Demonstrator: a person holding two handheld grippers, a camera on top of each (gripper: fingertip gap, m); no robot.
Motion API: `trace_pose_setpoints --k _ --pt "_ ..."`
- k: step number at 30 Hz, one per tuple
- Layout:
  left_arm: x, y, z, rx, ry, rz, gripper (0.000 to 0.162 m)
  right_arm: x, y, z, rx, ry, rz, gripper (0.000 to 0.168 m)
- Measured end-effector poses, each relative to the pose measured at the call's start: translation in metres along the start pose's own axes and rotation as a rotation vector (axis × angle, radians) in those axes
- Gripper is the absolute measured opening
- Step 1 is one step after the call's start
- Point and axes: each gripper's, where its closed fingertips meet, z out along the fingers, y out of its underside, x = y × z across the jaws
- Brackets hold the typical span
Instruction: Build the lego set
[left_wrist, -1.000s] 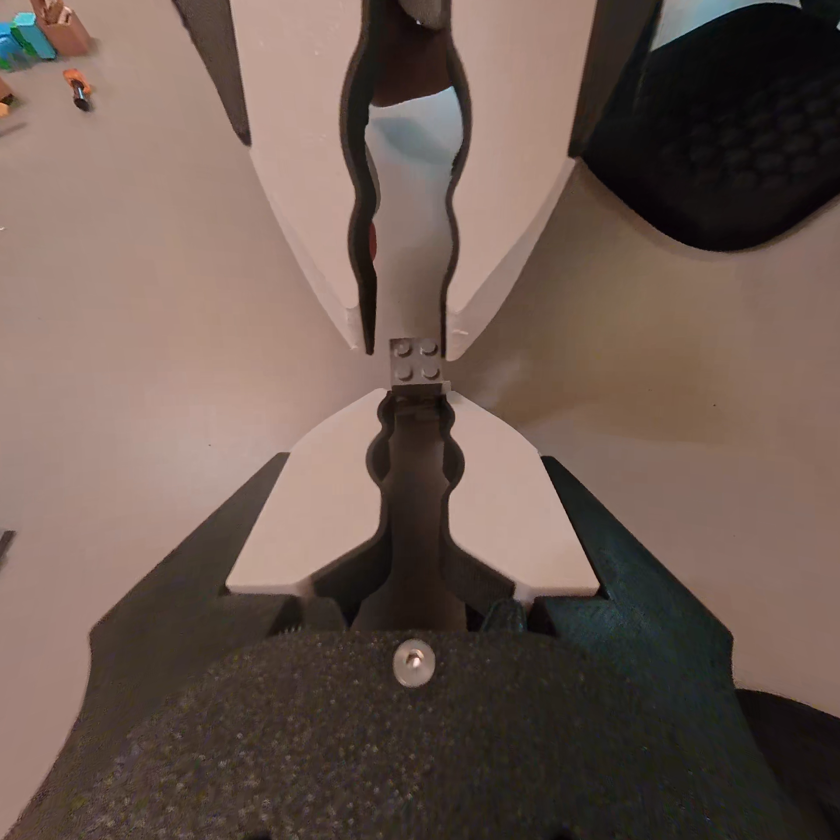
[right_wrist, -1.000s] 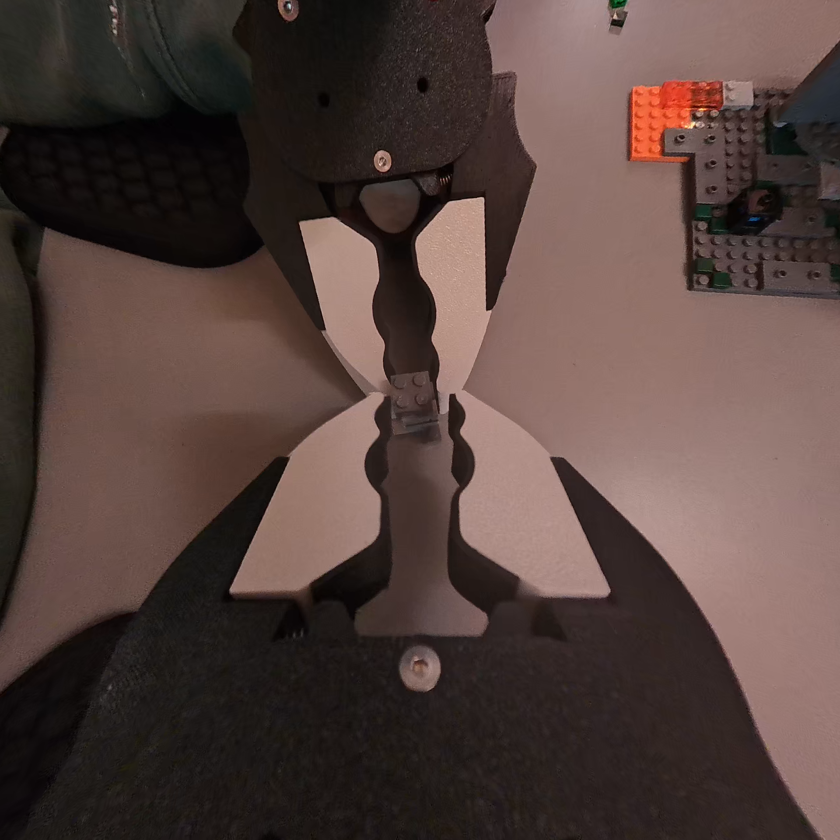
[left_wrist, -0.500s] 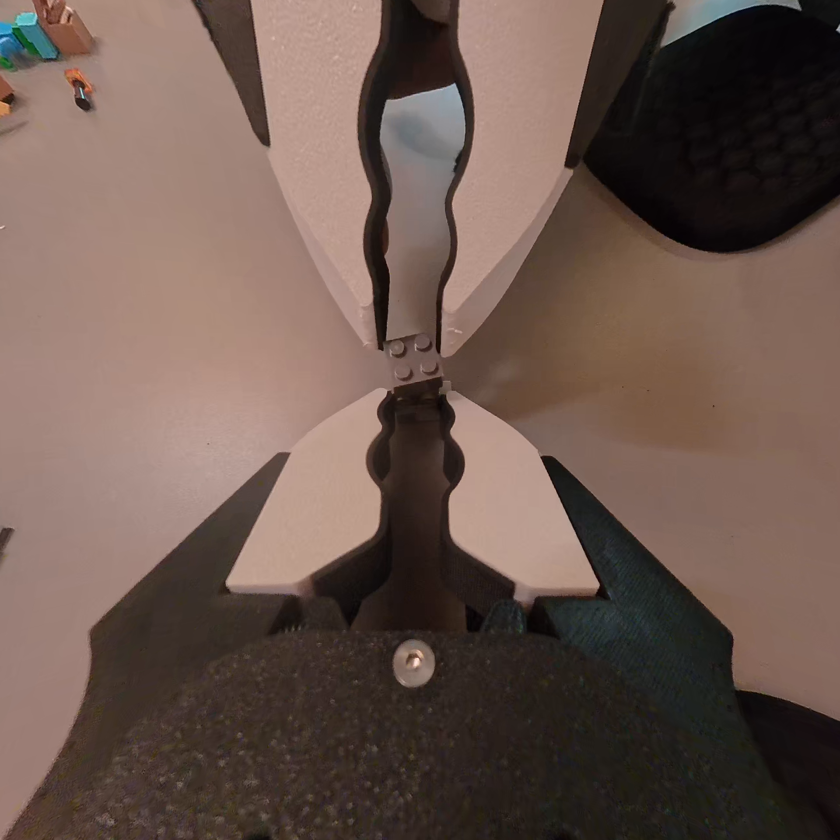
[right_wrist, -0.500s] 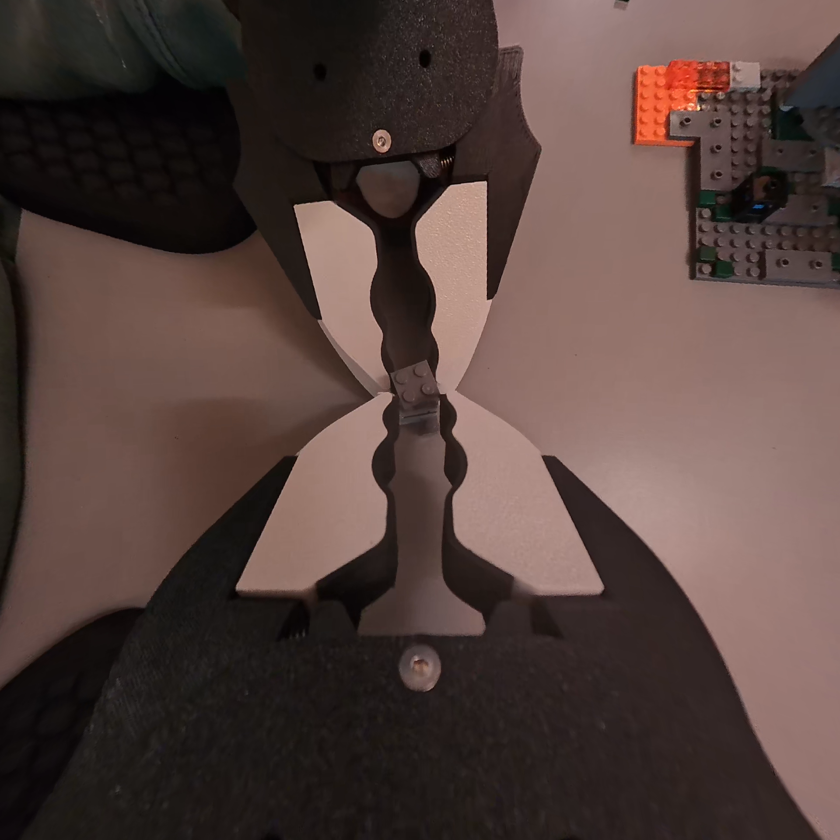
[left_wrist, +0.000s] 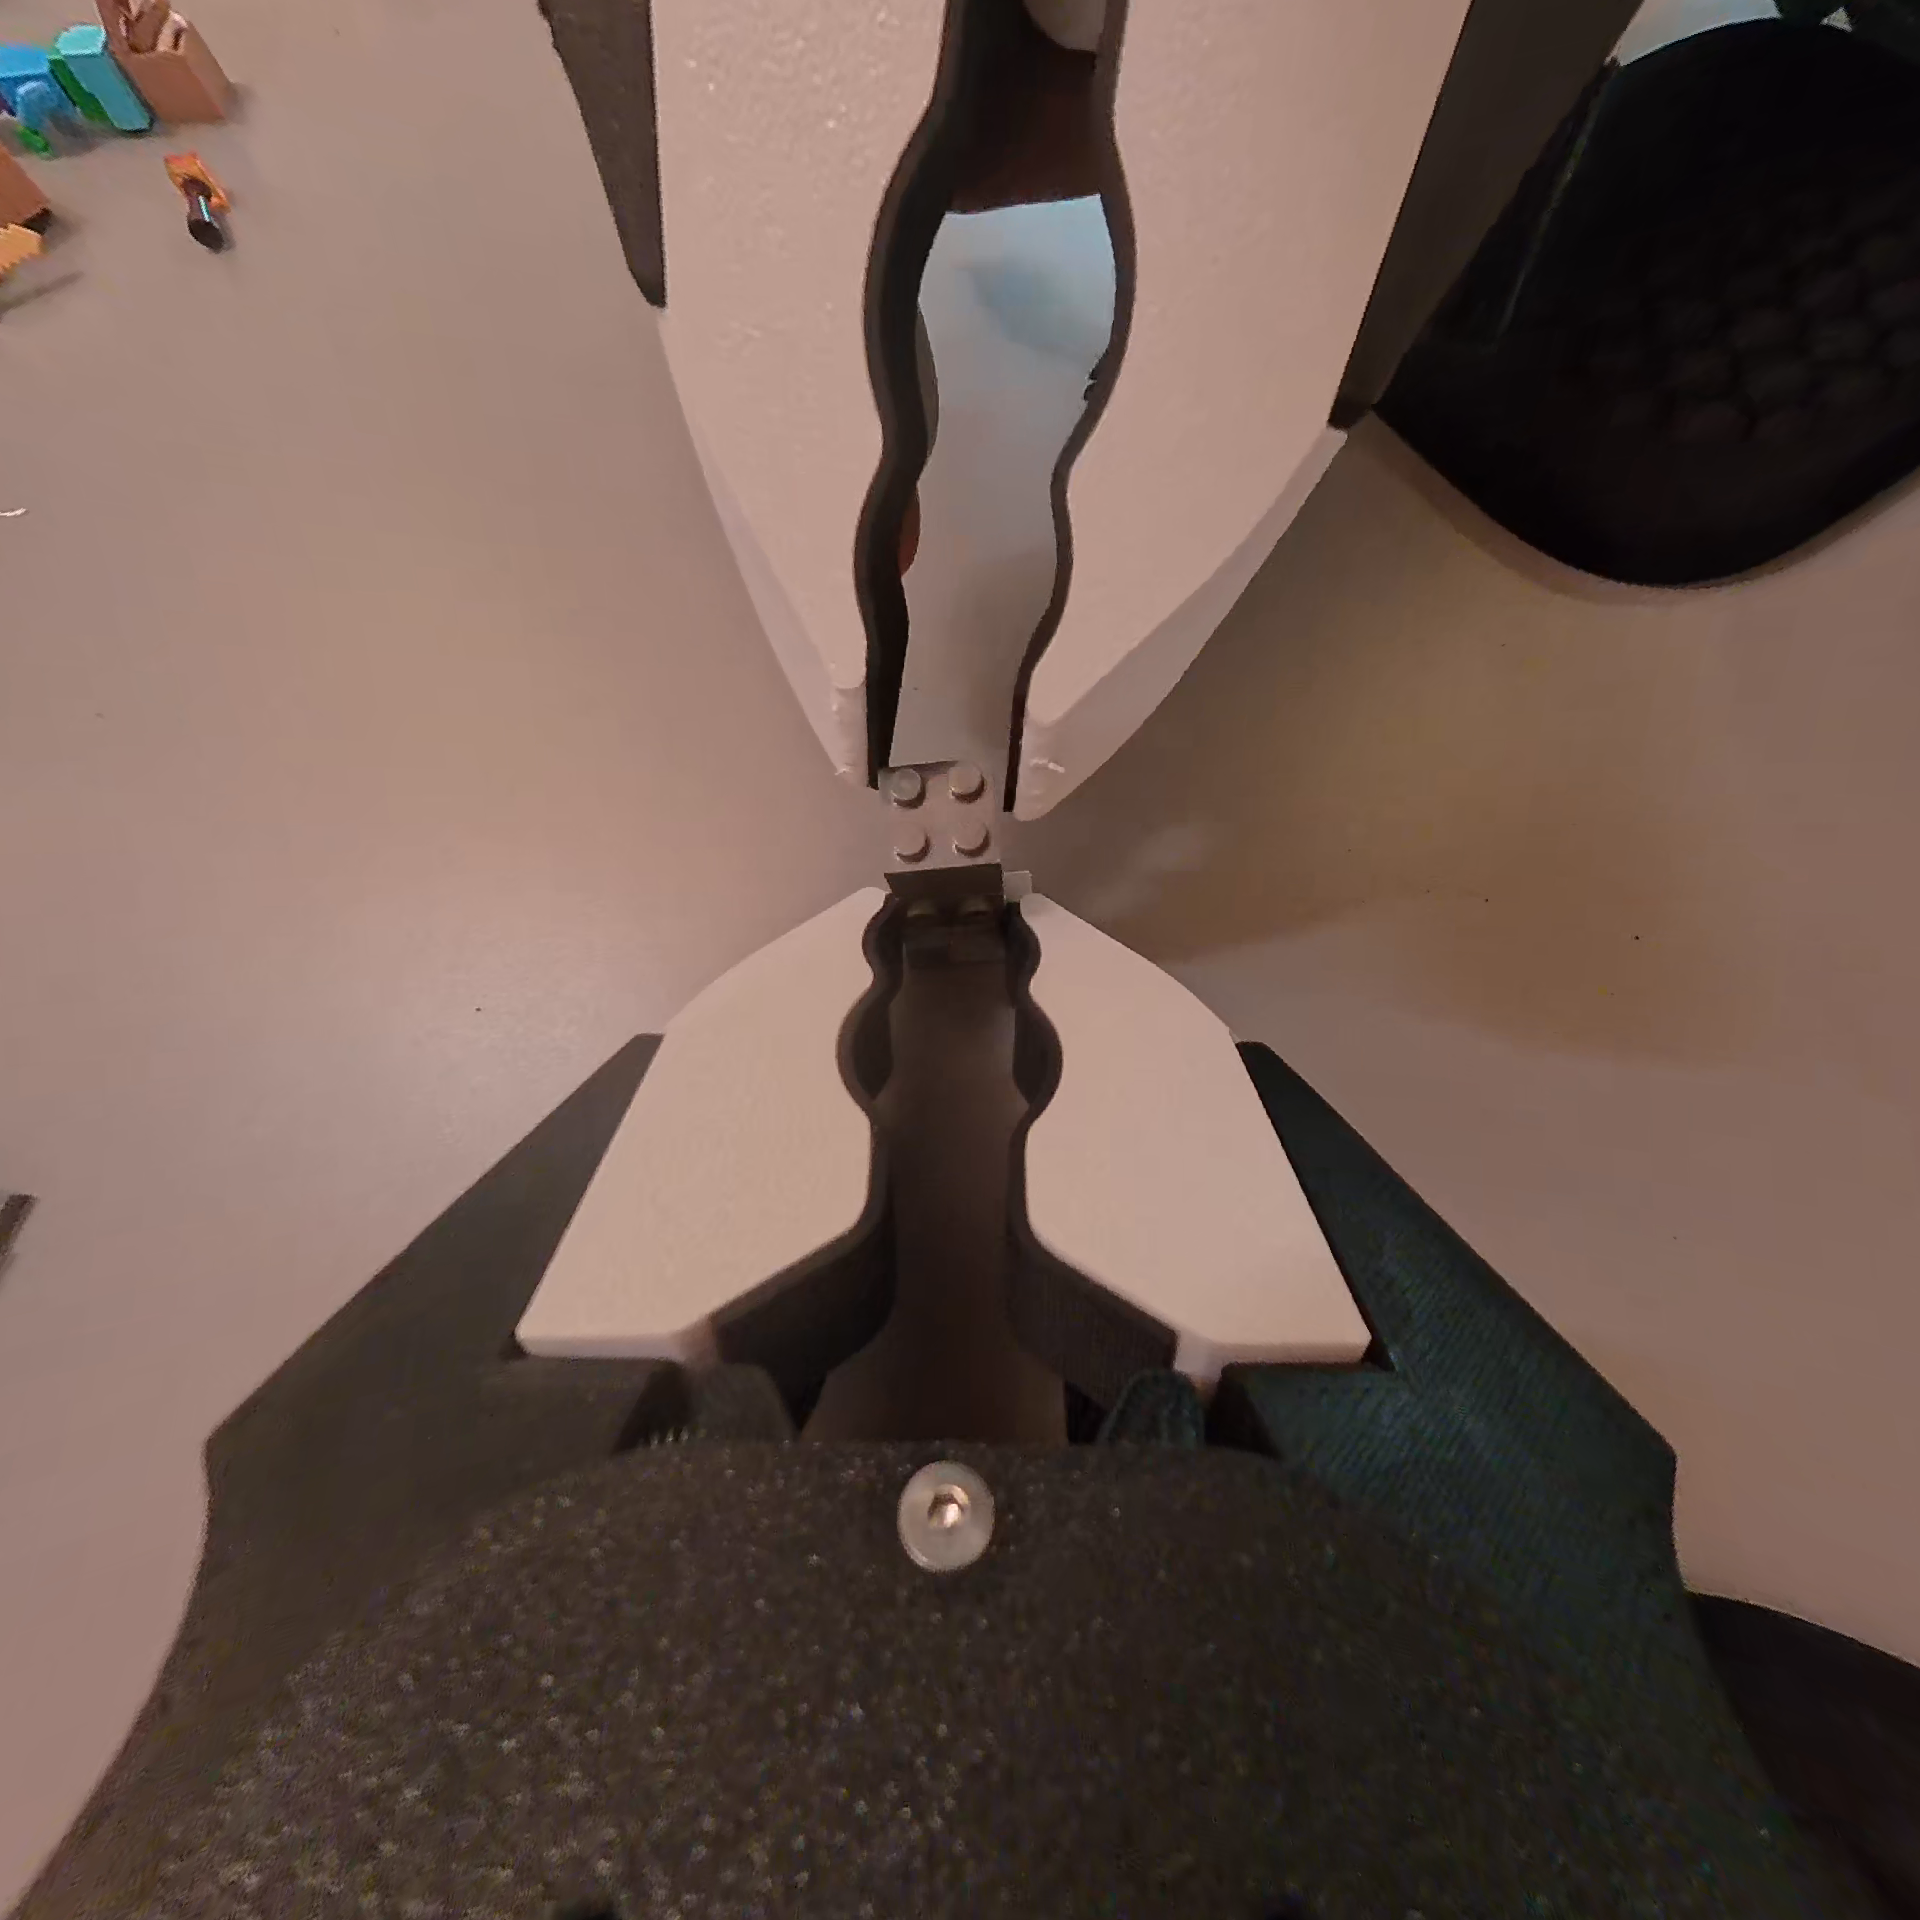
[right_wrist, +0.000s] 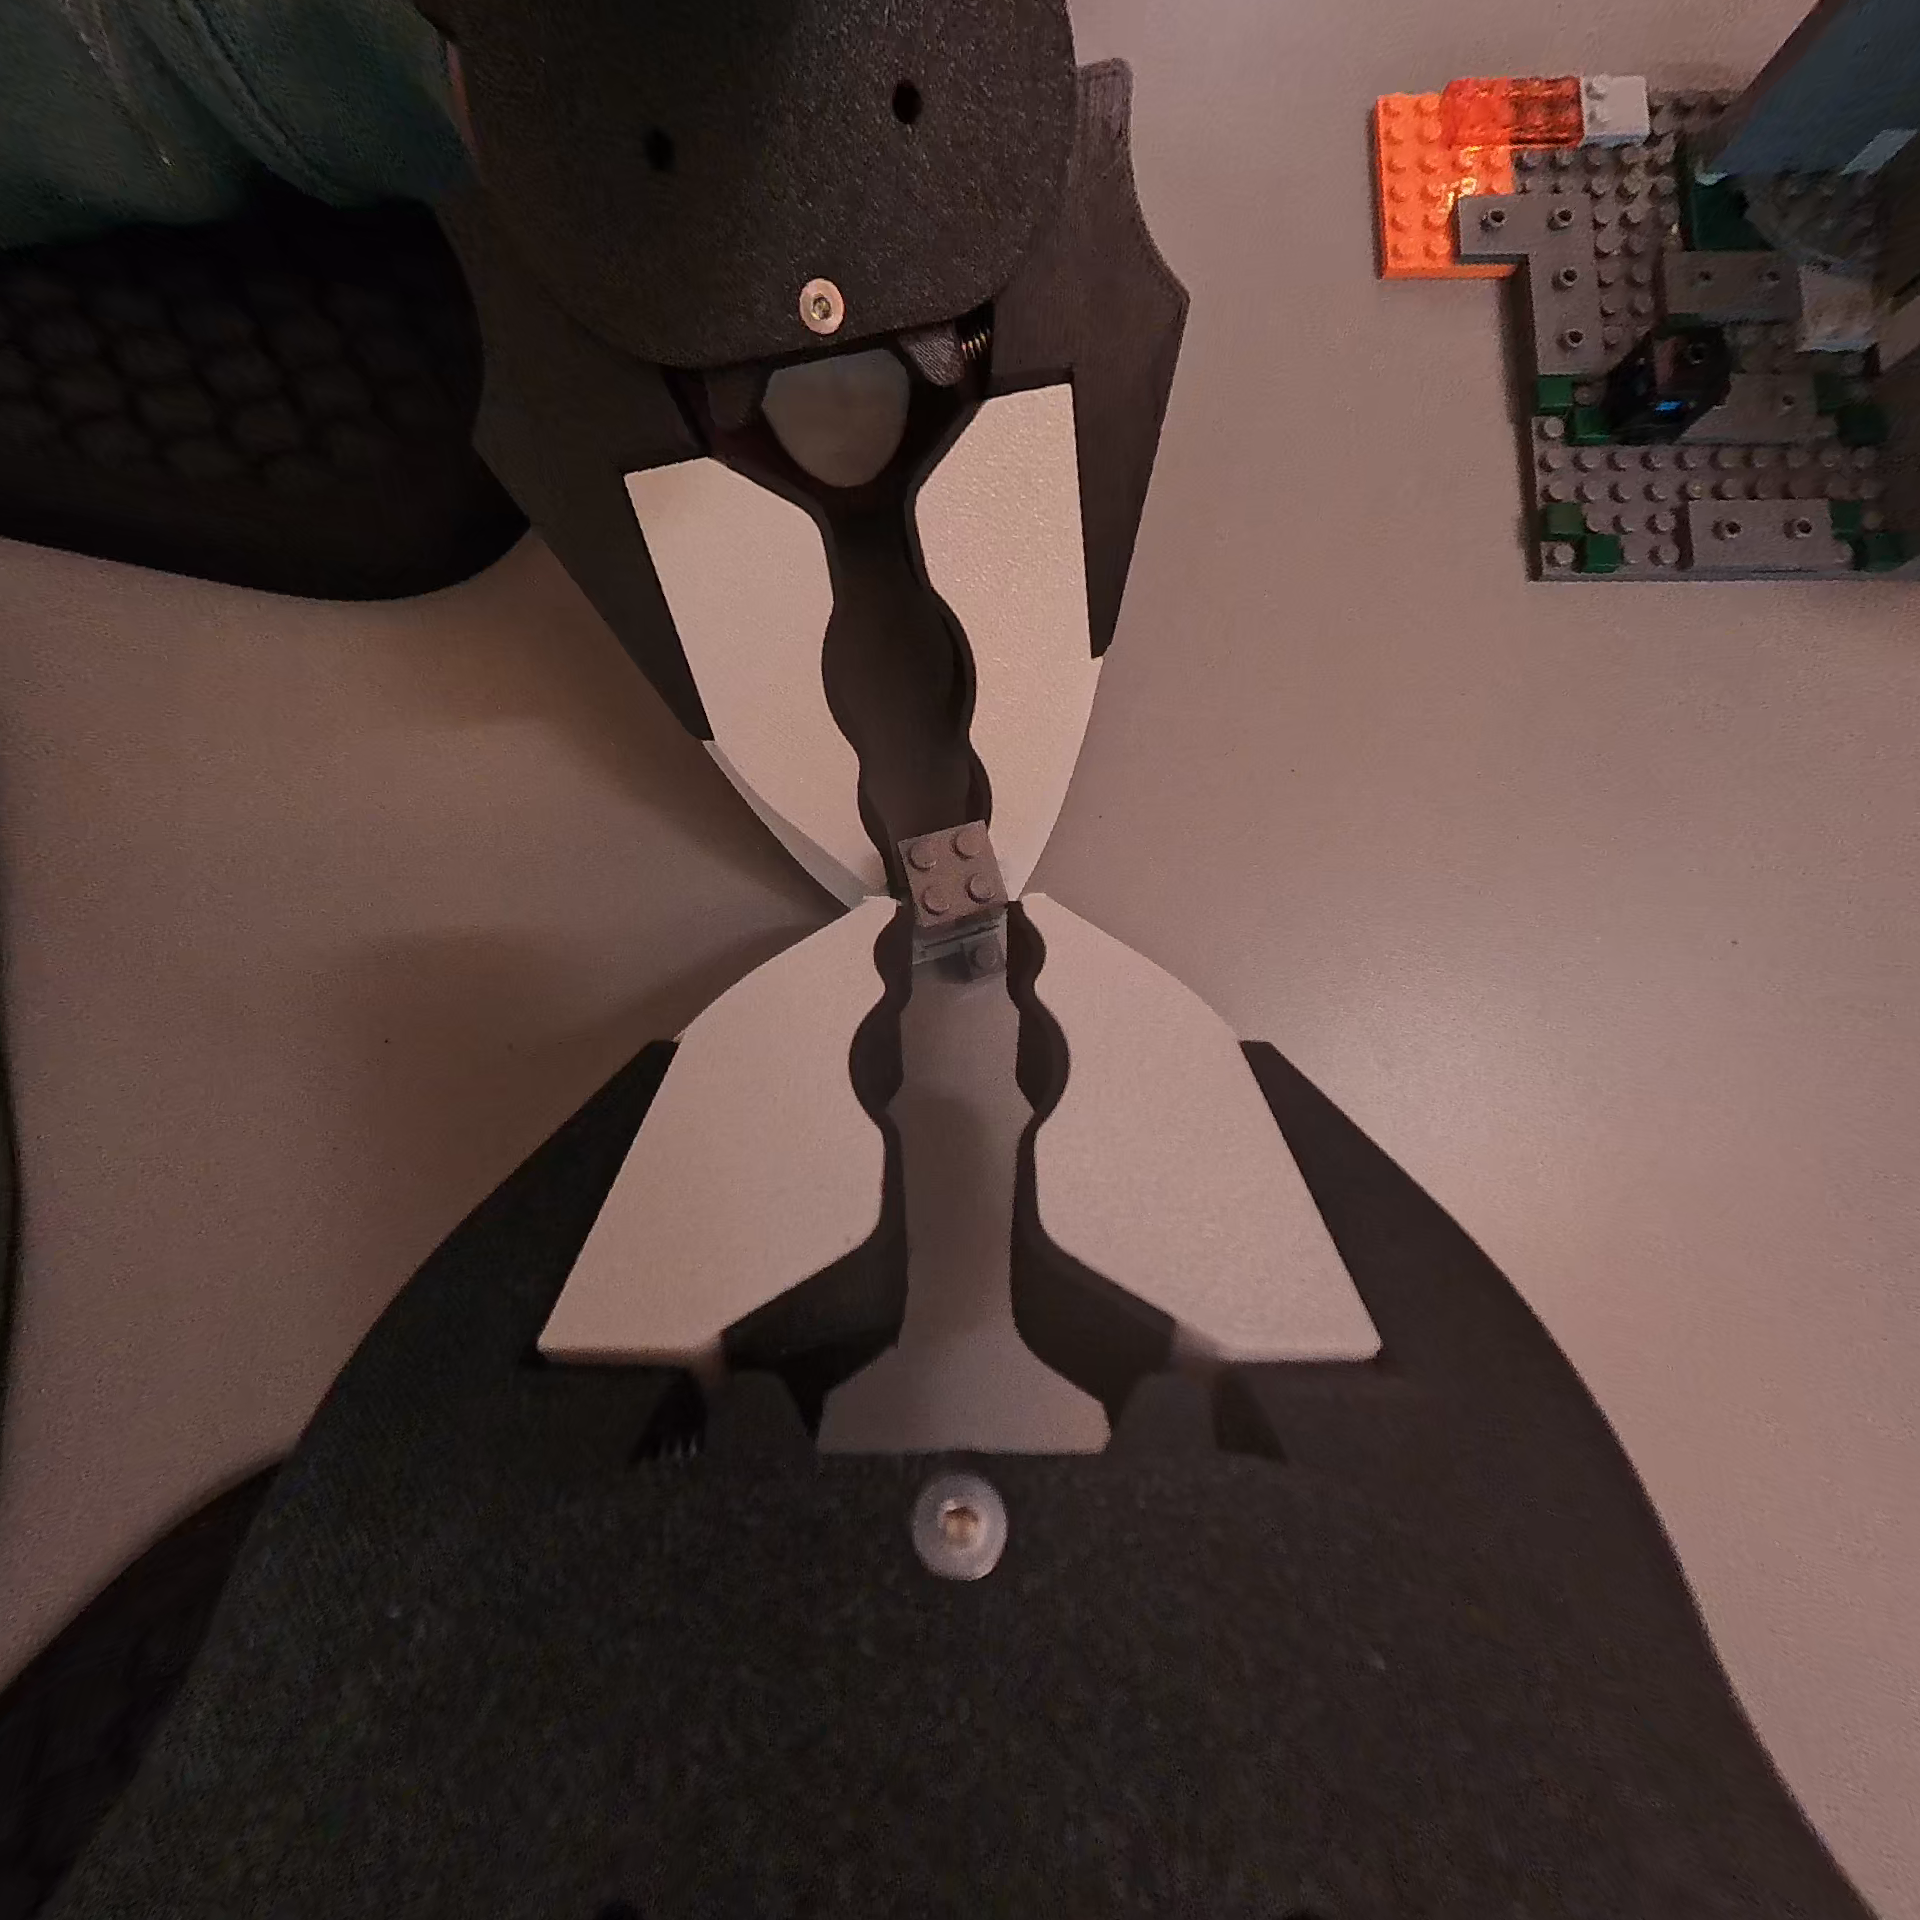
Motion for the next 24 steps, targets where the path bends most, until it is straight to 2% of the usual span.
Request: trace_pose_setpoints --k 11,15,21,24 --pt "0.001 0.0 0.0 0.002 -0.001 0.006 0.019 -0.003 -0.004 -0.009 0.064 -0.069 0.064 0.026" --pt "0.005 -0.002 -0.001 0.015 0.017 0.028 0.019 -0.007 0.0 -0.014 0.095 -0.166 0.155 0.033" --pt "0.02 -0.014 -0.002 0.064 0.054 0.064 0.018 -0.027 0.003 -0.023 0.208 -0.463 0.517 0.063" --pt "0.025 -0.022 -0.006 0.084 0.042 0.077 0.018 -0.026 0.005 -0.026 0.301 -0.519 0.747 0.068"
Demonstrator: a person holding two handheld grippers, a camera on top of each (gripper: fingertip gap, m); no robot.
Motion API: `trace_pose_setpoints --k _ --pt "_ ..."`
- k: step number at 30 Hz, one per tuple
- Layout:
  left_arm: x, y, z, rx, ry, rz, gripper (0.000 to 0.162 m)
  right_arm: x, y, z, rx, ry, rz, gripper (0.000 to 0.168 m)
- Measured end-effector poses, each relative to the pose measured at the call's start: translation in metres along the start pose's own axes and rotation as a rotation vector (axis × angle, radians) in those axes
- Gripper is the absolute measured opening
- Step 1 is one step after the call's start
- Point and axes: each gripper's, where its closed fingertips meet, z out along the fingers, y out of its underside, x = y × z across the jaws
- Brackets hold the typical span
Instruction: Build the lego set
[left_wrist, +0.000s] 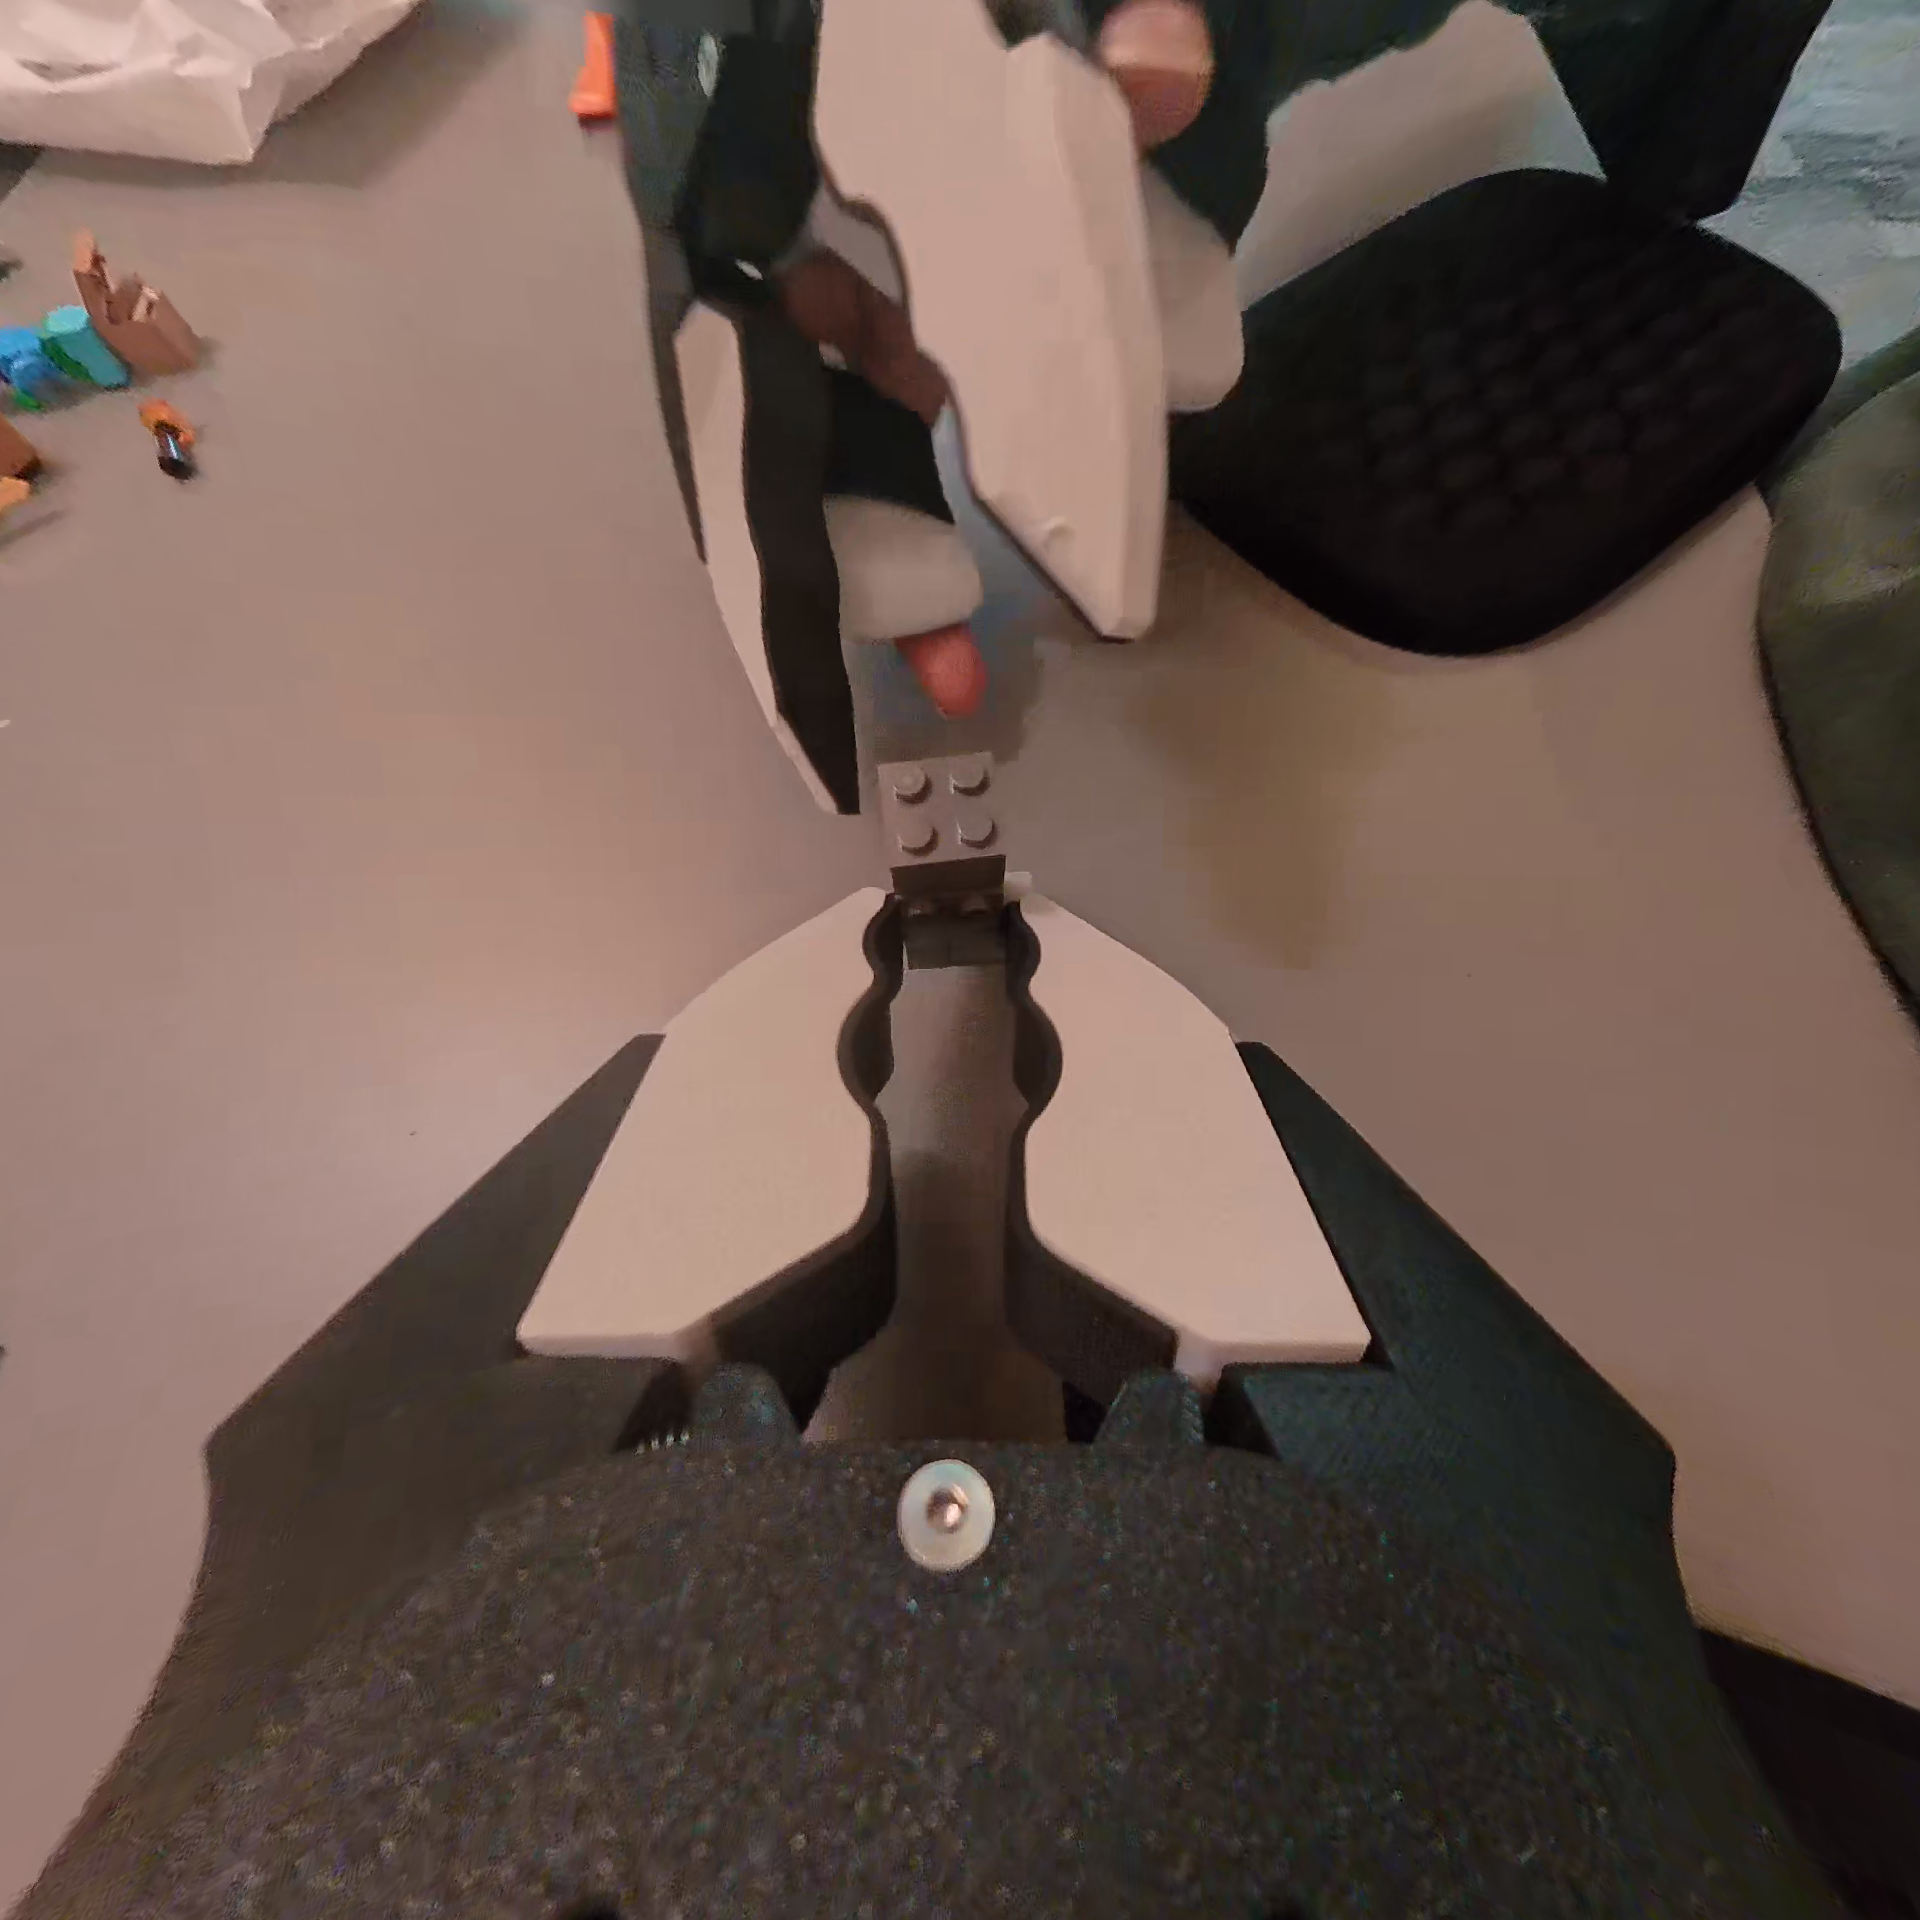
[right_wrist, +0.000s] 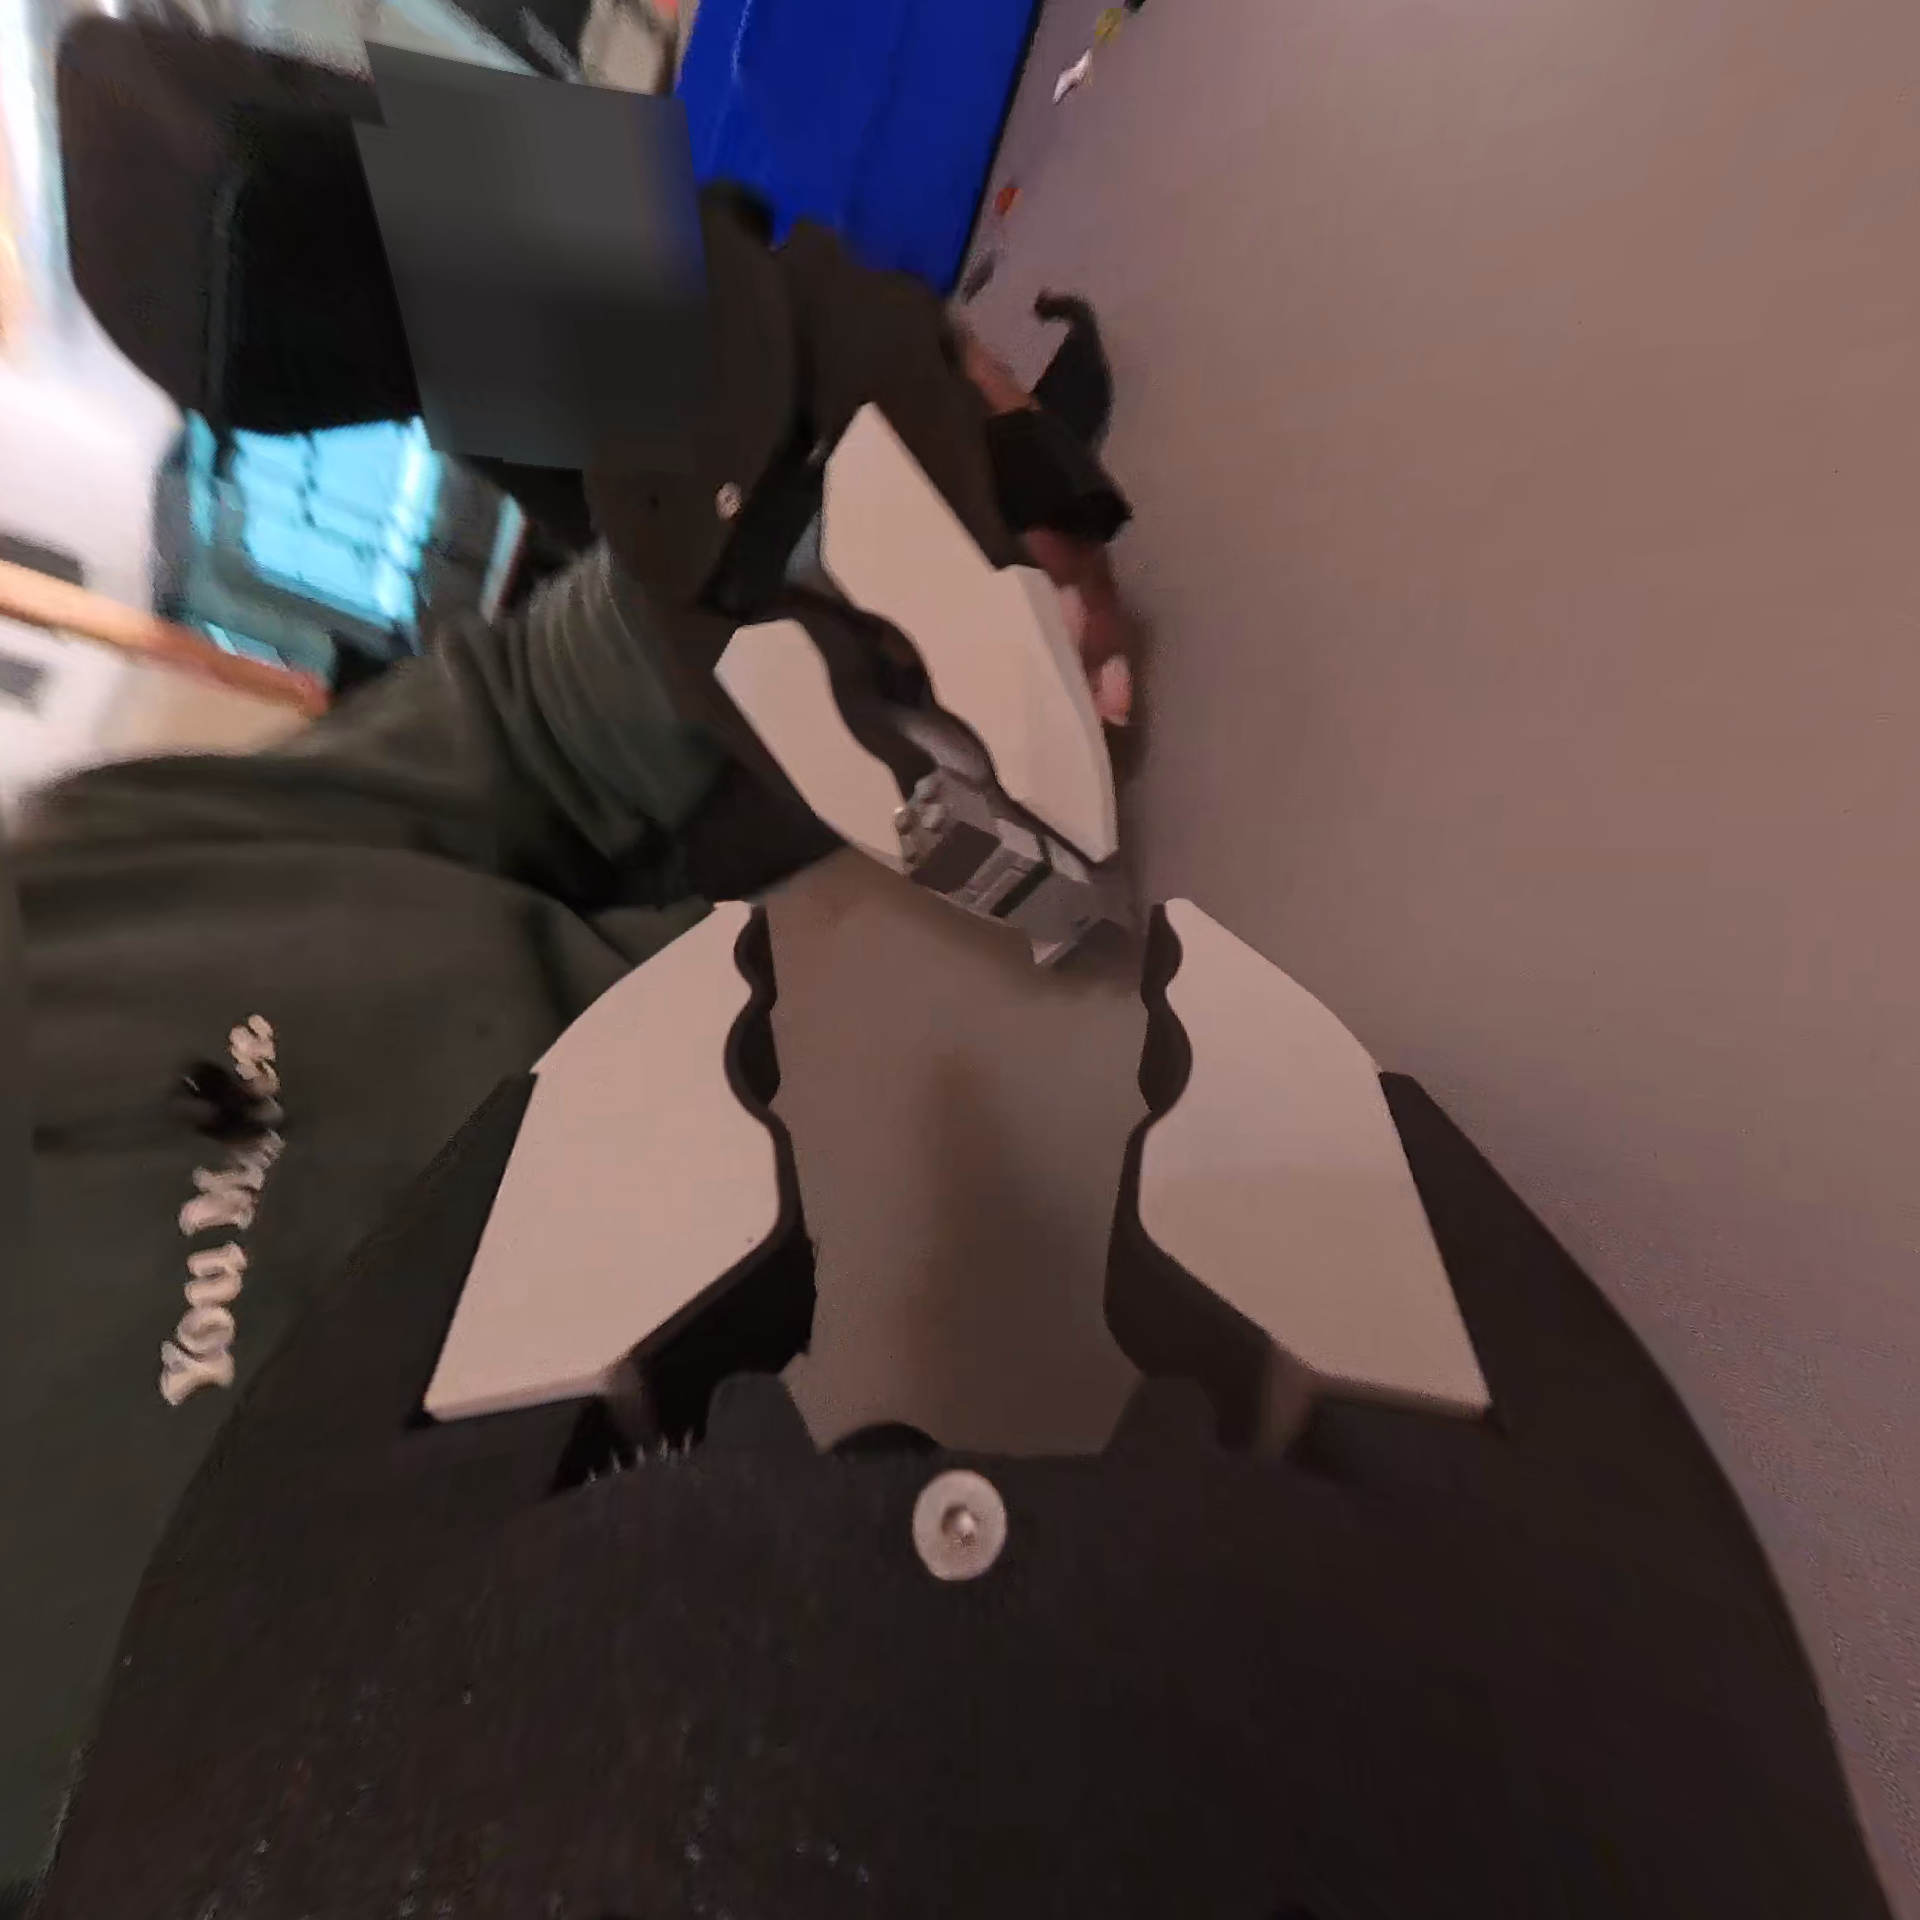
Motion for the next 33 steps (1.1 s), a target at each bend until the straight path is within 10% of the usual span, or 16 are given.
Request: trace_pose_setpoints --k 14,33 --pt "0.005 -0.023 -0.008 0.028 -0.047 0.027 0.018 -0.011 -0.011 0.001 0.425 -0.055 0.37 0.069" --pt "0.002 -0.023 -0.007 -0.005 -0.102 0.018 0.018 -0.013 -0.014 0.014 0.477 -0.128 0.429 0.056"
